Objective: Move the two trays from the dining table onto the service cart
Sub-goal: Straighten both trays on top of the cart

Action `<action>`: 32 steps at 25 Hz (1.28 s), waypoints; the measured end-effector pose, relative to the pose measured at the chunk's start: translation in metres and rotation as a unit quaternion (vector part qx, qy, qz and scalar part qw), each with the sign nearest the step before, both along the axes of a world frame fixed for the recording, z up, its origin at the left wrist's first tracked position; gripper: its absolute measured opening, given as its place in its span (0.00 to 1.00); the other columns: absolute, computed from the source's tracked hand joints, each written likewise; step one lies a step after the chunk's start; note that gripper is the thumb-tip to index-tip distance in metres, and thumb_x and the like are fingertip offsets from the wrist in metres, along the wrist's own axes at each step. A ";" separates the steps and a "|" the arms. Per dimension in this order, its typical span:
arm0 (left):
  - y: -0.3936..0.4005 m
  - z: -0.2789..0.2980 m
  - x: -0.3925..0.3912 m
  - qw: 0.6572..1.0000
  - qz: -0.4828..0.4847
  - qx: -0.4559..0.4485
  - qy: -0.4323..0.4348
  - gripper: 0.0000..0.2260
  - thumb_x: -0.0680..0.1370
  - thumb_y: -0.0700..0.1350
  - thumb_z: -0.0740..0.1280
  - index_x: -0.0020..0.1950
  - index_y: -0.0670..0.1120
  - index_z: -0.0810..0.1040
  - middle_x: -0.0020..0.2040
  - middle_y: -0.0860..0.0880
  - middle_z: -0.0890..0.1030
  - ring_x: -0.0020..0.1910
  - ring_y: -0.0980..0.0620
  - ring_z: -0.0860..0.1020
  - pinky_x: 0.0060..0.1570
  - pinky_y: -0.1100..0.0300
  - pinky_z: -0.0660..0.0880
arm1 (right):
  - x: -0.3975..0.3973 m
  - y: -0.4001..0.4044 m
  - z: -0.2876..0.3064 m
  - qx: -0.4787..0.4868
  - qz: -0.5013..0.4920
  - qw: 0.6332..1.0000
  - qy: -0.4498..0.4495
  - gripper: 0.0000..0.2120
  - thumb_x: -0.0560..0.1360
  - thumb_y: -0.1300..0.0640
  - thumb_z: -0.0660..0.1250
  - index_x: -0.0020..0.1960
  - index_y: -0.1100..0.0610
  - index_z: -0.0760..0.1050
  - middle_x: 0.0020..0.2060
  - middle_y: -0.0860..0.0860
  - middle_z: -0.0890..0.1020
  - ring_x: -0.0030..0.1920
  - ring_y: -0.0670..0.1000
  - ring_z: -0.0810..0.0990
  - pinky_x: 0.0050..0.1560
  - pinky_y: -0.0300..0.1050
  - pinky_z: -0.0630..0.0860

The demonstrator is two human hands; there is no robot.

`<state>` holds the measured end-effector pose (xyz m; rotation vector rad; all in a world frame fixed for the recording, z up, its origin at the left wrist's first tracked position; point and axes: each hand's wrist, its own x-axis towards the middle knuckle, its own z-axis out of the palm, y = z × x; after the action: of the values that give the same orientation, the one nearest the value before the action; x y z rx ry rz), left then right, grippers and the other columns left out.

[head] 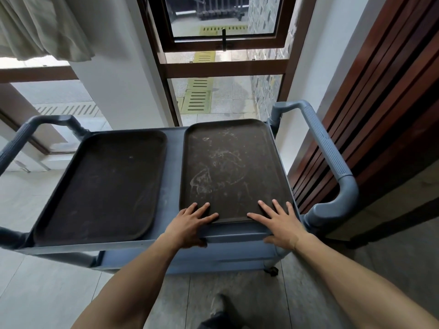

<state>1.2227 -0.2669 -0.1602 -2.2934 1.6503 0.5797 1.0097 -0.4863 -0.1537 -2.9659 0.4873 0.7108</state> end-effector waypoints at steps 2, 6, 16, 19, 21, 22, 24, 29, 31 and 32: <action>0.003 0.001 -0.007 1.000 0.009 -0.006 -0.004 0.40 0.76 0.60 0.69 0.80 0.63 0.48 0.83 0.50 0.46 0.80 0.39 0.48 0.76 0.45 0.54 | -0.006 0.008 -0.003 -0.015 -0.004 1.000 -0.016 0.36 0.79 0.41 0.61 0.77 0.34 0.41 0.80 0.50 0.43 0.78 0.65 0.45 0.72 0.70 0.44; 0.011 -0.003 -0.025 0.999 0.029 -0.029 -0.011 0.31 0.81 0.53 0.64 0.80 0.62 0.53 0.83 0.50 0.51 0.80 0.38 0.52 0.74 0.46 0.58 | -0.023 0.027 -0.006 -0.042 -0.022 0.997 -0.062 0.30 0.84 0.53 0.56 0.78 0.36 0.45 0.80 0.53 0.51 0.76 0.67 0.55 0.74 0.63 0.50; 0.023 -0.004 -0.047 0.995 0.079 -0.055 -0.018 0.33 0.82 0.35 0.57 0.80 0.62 0.52 0.83 0.52 0.51 0.80 0.43 0.54 0.76 0.46 0.54 | -0.041 0.049 0.004 -0.091 -0.026 0.992 -0.078 0.31 0.82 0.58 0.57 0.79 0.39 0.49 0.73 0.59 0.69 0.71 0.57 0.69 0.65 0.53 0.68; 0.025 -0.005 -0.055 0.992 0.107 -0.050 -0.037 0.34 0.82 0.35 0.58 0.81 0.61 0.50 0.83 0.50 0.50 0.80 0.42 0.55 0.76 0.47 0.53 | -0.046 0.055 0.008 -0.102 -0.044 0.993 -0.051 0.32 0.81 0.48 0.58 0.79 0.38 0.45 0.74 0.57 0.67 0.73 0.56 0.65 0.64 0.58 0.64; 0.028 -0.003 -0.057 0.991 0.127 -0.026 -0.019 0.32 0.83 0.42 0.60 0.81 0.59 0.48 0.83 0.49 0.48 0.80 0.43 0.53 0.77 0.47 0.51 | -0.045 0.057 0.012 -0.091 -0.049 0.994 -0.028 0.34 0.80 0.44 0.58 0.79 0.38 0.42 0.76 0.57 0.63 0.75 0.56 0.61 0.65 0.61 0.62; 0.029 -0.003 -0.058 0.991 0.135 -0.016 -0.006 0.32 0.83 0.46 0.61 0.81 0.58 0.47 0.83 0.49 0.47 0.80 0.43 0.51 0.78 0.47 0.50 | -0.045 0.058 0.014 -0.087 -0.051 0.995 -0.021 0.35 0.80 0.42 0.59 0.79 0.39 0.41 0.76 0.57 0.62 0.75 0.57 0.59 0.65 0.62 0.62; 0.034 0.001 -0.059 0.990 0.143 -0.006 0.011 0.34 0.82 0.51 0.63 0.82 0.57 0.46 0.83 0.49 0.47 0.81 0.44 0.50 0.78 0.47 0.50 | -0.044 0.059 0.017 -0.073 -0.058 0.996 -0.014 0.36 0.79 0.39 0.58 0.79 0.39 0.41 0.75 0.57 0.62 0.75 0.57 0.59 0.65 0.62 0.62; 0.043 0.007 -0.067 0.982 0.188 -0.015 0.024 0.35 0.80 0.53 0.65 0.82 0.57 0.49 0.83 0.47 0.49 0.81 0.39 0.44 0.77 0.45 0.50 | -0.045 0.058 0.020 -0.041 -0.077 0.996 -0.008 0.38 0.78 0.40 0.60 0.79 0.39 0.42 0.75 0.57 0.62 0.76 0.57 0.57 0.66 0.63 0.62; 0.044 0.006 -0.068 0.977 0.210 -0.021 0.033 0.37 0.78 0.55 0.67 0.81 0.58 0.49 0.83 0.46 0.48 0.80 0.37 0.43 0.77 0.45 0.48 | -0.048 0.058 0.019 -0.037 -0.079 0.996 -0.013 0.39 0.77 0.42 0.62 0.79 0.39 0.42 0.75 0.56 0.61 0.75 0.57 0.57 0.66 0.63 0.62; 0.045 0.004 -0.068 0.976 0.212 -0.023 0.040 0.38 0.77 0.57 0.68 0.81 0.58 0.49 0.83 0.45 0.48 0.80 0.37 0.43 0.77 0.45 0.47 | -0.050 0.059 0.019 -0.033 -0.083 0.996 -0.014 0.39 0.76 0.43 0.62 0.79 0.39 0.43 0.74 0.56 0.62 0.75 0.56 0.58 0.66 0.63 0.61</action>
<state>1.1547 -0.2223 -0.1560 -2.7084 1.2117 0.7368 0.9599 -0.4276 -0.1343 -2.9465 0.7579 0.6471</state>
